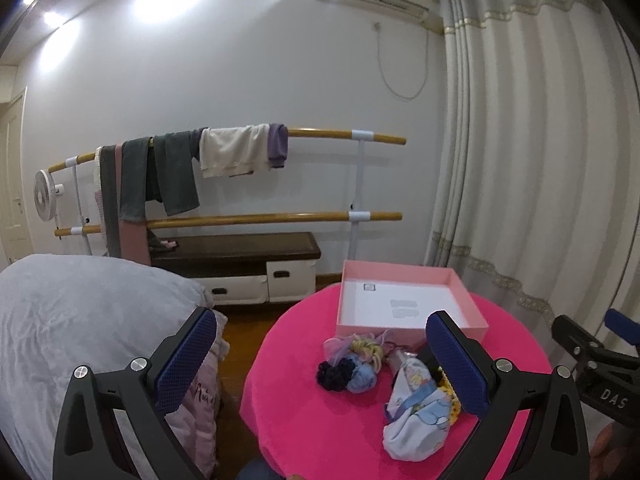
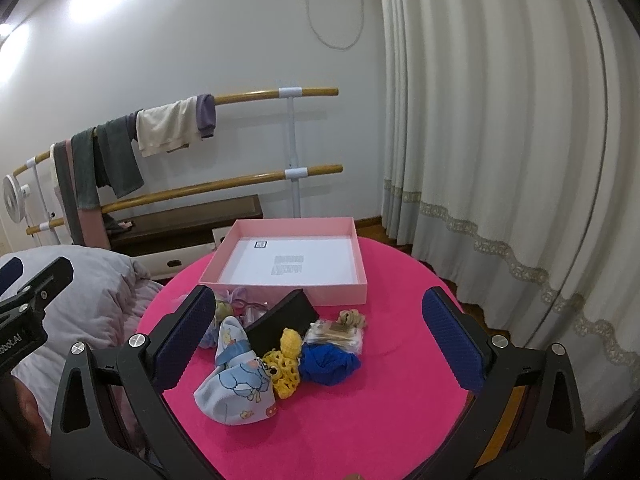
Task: Organize soft objects
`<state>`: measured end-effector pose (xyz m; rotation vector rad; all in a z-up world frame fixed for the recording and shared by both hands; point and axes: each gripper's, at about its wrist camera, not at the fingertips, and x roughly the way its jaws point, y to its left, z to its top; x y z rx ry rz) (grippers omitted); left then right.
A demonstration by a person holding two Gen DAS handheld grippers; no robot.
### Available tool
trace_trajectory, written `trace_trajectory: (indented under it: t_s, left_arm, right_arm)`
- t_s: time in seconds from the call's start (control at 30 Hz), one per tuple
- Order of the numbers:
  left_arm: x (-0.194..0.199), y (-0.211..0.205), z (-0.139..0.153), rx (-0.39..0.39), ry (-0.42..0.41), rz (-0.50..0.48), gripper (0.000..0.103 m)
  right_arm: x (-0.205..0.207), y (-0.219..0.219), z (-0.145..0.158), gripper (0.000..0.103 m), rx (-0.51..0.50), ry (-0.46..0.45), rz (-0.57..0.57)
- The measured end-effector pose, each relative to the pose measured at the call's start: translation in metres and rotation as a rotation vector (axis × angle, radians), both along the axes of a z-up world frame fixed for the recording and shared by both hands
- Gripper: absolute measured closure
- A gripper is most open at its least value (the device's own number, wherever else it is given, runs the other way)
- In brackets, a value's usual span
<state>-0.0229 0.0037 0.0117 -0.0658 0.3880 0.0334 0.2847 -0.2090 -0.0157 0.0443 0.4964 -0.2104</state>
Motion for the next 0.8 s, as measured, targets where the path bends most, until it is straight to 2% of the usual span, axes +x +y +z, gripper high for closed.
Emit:
trace_trajectory:
  t_s: [0.63,0.8]
  left_arm:
    - [0.002,0.002,0.0,-0.017,0.008,-0.004,0.0]
    - [0.012,0.003,-0.007,-0.018,0.036,0.003,0.0]
  right_arm:
    - [-0.004,-0.001,0.004,0.0,0.002,-0.016,0.019]
    - [0.002,-0.01,0.0,0.0,0.006,-0.003,0.011]
